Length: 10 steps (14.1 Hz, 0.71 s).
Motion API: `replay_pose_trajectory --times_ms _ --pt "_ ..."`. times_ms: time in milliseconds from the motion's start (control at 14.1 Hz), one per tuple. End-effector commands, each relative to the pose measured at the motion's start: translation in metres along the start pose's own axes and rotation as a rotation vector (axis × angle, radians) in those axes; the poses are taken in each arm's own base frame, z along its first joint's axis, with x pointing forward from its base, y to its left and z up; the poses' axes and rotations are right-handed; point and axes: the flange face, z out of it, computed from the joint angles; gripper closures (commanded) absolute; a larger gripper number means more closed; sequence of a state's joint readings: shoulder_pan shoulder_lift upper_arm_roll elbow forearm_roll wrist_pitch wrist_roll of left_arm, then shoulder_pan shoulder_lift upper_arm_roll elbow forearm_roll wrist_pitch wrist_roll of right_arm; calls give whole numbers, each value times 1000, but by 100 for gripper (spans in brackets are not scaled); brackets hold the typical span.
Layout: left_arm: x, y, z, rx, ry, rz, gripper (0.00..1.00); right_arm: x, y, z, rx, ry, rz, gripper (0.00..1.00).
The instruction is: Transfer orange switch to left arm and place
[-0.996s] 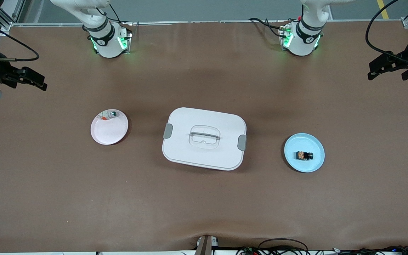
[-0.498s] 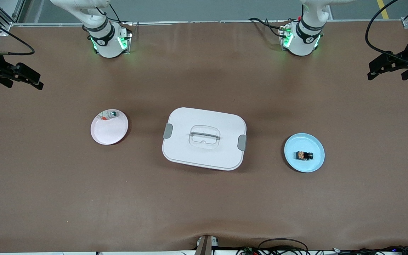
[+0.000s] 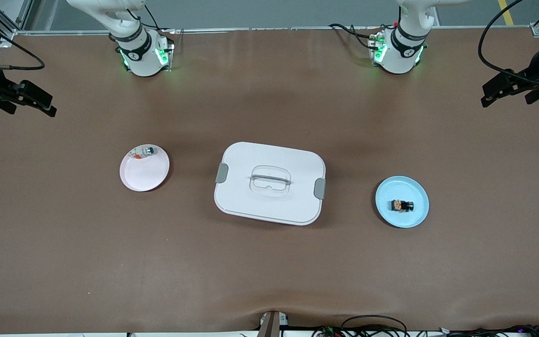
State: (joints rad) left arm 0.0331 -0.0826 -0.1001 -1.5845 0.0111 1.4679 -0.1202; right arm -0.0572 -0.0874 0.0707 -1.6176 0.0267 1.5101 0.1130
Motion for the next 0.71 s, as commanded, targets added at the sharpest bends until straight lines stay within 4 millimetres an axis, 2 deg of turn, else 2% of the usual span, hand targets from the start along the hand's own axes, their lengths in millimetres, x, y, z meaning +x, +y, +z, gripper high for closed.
replay_pose_trajectory --times_ms 0,640 --pt "-6 6 -6 -9 15 -9 0 -11 1 -3 16 3 -4 0" --pt "-4 5 -11 -10 22 23 0 -13 1 -6 18 14 -33 0"
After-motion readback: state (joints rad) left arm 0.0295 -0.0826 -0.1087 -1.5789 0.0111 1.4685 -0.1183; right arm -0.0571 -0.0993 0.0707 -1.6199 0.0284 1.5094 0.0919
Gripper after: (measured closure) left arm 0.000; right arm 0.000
